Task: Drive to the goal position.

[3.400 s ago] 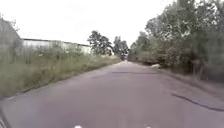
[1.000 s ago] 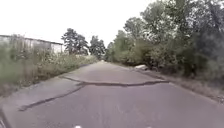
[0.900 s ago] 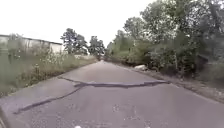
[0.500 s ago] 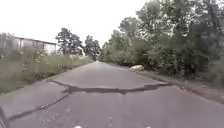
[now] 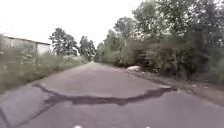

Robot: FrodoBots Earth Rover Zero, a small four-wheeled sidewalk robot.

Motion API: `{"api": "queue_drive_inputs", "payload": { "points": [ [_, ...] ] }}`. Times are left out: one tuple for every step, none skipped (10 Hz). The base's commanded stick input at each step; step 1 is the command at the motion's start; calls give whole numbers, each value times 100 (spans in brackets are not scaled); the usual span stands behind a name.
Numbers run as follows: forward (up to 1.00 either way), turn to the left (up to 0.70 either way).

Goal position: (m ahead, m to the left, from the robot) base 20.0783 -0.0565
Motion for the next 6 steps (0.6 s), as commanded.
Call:
{"api": "queue_drive_inputs", "payload": {
  "points": [
    [100,-5],
    [100,-5],
    [100,-4],
    [100,-4],
    [100,-4],
    [100,-3]
  ]
}}
